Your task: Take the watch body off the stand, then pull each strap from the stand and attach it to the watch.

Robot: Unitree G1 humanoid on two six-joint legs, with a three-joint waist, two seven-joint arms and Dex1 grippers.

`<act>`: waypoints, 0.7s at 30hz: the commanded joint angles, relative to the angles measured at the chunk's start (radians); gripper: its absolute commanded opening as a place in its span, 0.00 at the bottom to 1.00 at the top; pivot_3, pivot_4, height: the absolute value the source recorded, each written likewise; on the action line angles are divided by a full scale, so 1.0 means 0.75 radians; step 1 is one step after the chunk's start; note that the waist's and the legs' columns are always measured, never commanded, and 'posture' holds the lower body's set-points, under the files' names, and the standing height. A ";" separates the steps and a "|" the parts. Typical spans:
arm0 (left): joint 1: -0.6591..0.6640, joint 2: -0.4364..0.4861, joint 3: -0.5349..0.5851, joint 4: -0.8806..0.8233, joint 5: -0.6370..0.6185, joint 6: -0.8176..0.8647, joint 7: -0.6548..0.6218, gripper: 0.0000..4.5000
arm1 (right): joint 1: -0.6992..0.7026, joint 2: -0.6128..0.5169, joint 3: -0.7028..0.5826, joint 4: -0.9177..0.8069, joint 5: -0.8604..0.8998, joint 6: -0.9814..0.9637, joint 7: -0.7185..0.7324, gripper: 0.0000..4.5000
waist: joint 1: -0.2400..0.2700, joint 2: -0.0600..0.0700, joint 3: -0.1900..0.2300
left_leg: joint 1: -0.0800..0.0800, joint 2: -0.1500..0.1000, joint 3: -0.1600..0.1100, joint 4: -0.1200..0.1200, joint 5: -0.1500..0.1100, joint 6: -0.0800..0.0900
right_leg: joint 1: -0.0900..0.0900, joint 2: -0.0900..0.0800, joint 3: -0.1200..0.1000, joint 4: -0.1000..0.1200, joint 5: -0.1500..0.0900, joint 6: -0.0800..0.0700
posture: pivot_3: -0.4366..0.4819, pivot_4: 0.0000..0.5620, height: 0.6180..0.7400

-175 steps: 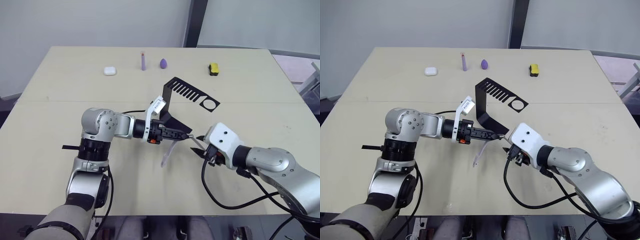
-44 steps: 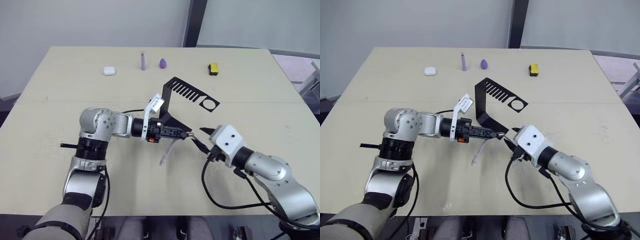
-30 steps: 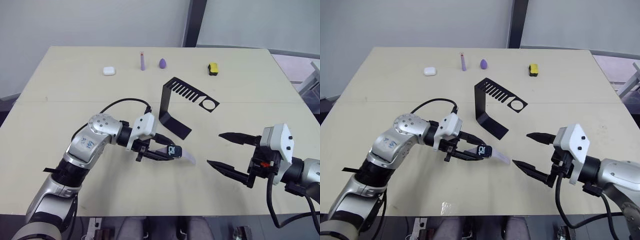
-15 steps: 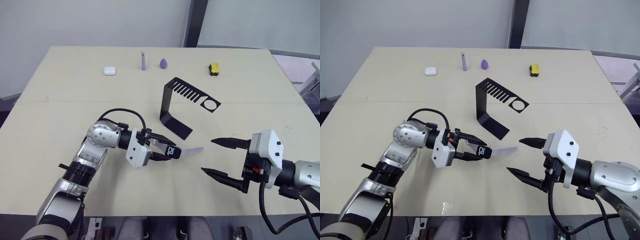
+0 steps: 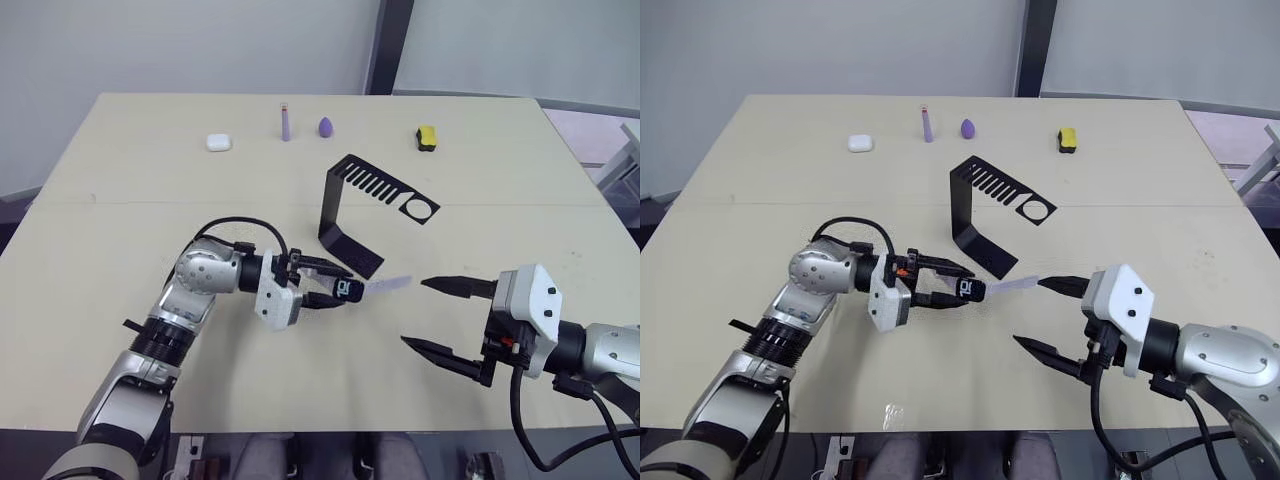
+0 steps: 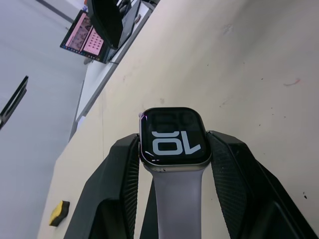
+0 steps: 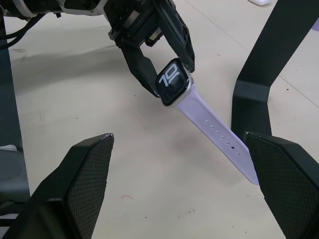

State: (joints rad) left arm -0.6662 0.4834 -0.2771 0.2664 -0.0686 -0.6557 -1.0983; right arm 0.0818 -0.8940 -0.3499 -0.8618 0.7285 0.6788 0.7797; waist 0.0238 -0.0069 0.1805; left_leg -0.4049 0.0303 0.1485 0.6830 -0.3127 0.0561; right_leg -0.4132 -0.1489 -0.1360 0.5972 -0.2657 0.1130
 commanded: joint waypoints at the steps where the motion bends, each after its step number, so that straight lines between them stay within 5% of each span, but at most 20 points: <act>1: -0.016 -0.006 0.010 -0.151 -0.130 0.395 0.000 0.36 | -0.017 -0.015 0.022 -0.030 -0.047 -0.043 -0.019 0.99 | -0.001 0.000 0.000 | 0.000 0.000 0.000 0.000 0.000 0.000 | 0.000 0.000 0.000 0.000 0.000 0.000 | 0.48 0.27 1.00; 7: -0.047 0.033 0.008 -0.432 -0.442 1.556 0.024 0.36 | -0.072 -0.038 0.155 -0.040 -0.254 -0.095 -0.075 0.99 | -0.003 0.000 0.000 | 0.000 0.000 0.000 0.001 0.001 0.000 | 0.000 0.002 0.002 0.008 0.000 0.000 | 0.48 0.27 1.00; 12: -0.165 -0.008 0.072 -0.435 -0.653 2.341 0.165 0.36 | -0.175 -0.011 0.284 -0.040 -0.354 -0.046 -0.171 0.99 | -0.003 0.000 0.000 | 0.000 0.000 -0.001 0.001 0.002 -0.002 | 0.000 0.003 0.003 0.010 -0.001 0.002 | 0.48 0.27 1.00; 21: -0.315 -0.196 0.319 -0.280 -0.796 2.980 0.377 0.36 | -0.299 0.090 0.485 -0.045 -0.387 0.168 -0.321 0.99 | -0.001 -0.001 0.001 | 0.000 0.000 -0.001 0.001 0.006 -0.004 | -0.001 0.004 0.003 0.012 -0.002 0.002 | 0.48 0.27 1.00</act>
State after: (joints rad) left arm -0.8655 0.3542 -0.0999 0.0455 -0.6375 1.5176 -0.8419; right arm -0.1253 -0.8381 0.0072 -0.8629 0.4473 0.7767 0.5794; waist 0.0227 -0.0077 0.1810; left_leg -0.4051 0.0299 0.1474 0.6839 -0.3078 0.0527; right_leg -0.4138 -0.1461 -0.1336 0.6064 -0.2669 0.1143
